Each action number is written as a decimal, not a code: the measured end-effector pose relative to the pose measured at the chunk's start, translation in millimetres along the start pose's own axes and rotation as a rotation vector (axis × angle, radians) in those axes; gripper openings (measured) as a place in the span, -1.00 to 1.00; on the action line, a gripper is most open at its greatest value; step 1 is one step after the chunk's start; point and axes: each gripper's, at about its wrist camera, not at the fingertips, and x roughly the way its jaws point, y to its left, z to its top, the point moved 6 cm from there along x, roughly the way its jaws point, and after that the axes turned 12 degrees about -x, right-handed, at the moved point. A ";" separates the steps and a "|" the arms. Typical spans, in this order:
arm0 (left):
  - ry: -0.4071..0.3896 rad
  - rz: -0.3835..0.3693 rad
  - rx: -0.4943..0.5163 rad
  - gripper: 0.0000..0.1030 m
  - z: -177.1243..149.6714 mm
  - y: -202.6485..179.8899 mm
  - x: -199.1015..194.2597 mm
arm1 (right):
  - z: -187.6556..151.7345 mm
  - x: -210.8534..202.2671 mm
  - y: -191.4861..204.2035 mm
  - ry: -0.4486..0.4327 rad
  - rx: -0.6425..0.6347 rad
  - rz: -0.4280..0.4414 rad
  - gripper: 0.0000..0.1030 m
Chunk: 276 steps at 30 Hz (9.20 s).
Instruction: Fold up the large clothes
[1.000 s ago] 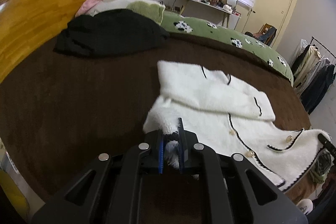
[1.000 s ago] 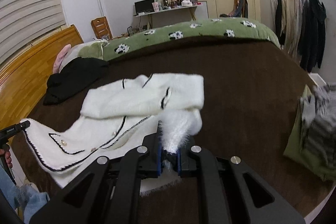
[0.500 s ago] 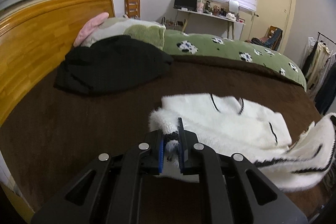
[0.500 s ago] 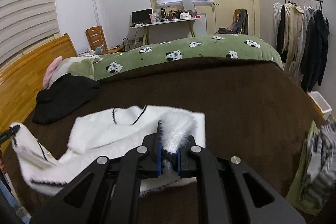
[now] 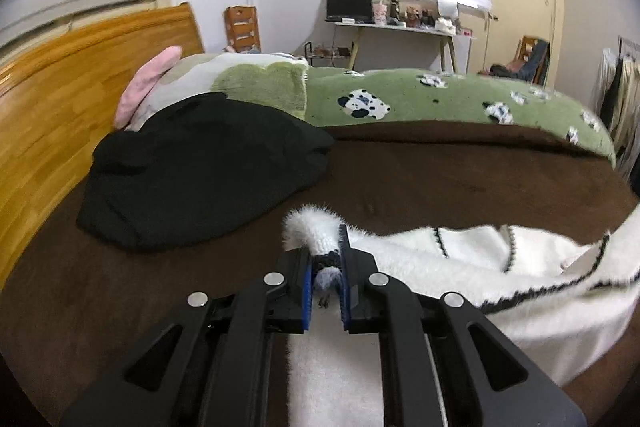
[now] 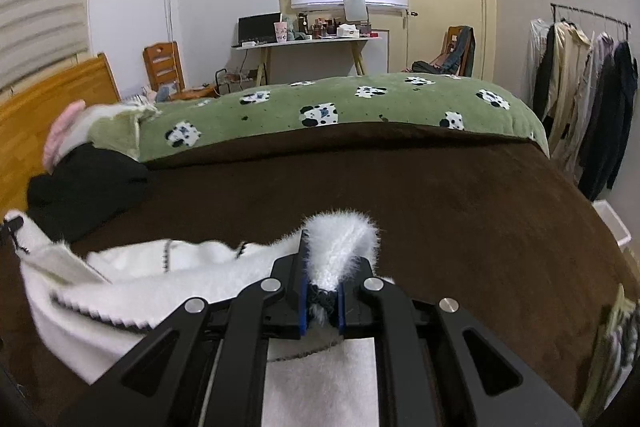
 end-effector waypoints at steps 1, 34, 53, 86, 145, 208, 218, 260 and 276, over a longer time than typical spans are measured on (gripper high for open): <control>0.001 0.001 0.003 -0.74 -1.8 -2.2 10.1 | -1.7 9.9 0.7 0.004 -0.003 -0.004 -0.80; 0.180 0.009 -0.110 0.77 -25.6 21.1 119.6 | -33.5 84.1 -15.2 0.074 0.051 0.016 0.63; 0.347 -0.026 -0.023 0.85 -119.7 -50.3 120.5 | -89.9 111.8 90.8 0.308 -0.149 0.109 0.65; 0.276 -0.022 -0.021 0.87 -111.4 -57.2 135.0 | -72.7 115.9 68.3 0.173 -0.096 0.080 0.81; 0.312 -0.076 0.098 0.89 -178.4 -110.2 82.8 | -206.4 21.0 -13.1 0.181 0.562 0.223 0.82; 0.272 -0.126 0.236 0.87 -137.0 -32.9 18.5 | 29.9 -15.1 275.2 -0.042 -0.092 0.479 -0.57; 0.264 0.002 0.018 0.87 -93.6 102.0 -17.0 | 0.6 5.8 357.0 0.048 -0.221 0.511 -0.57; 0.283 -0.099 -0.139 0.87 -91.1 131.3 -27.2 | 4.9 -6.3 344.3 0.105 -0.421 0.595 0.65; 0.310 -0.155 -0.028 0.87 -102.6 5.7 22.3 | 43.2 113.1 355.2 0.250 -0.464 0.674 0.61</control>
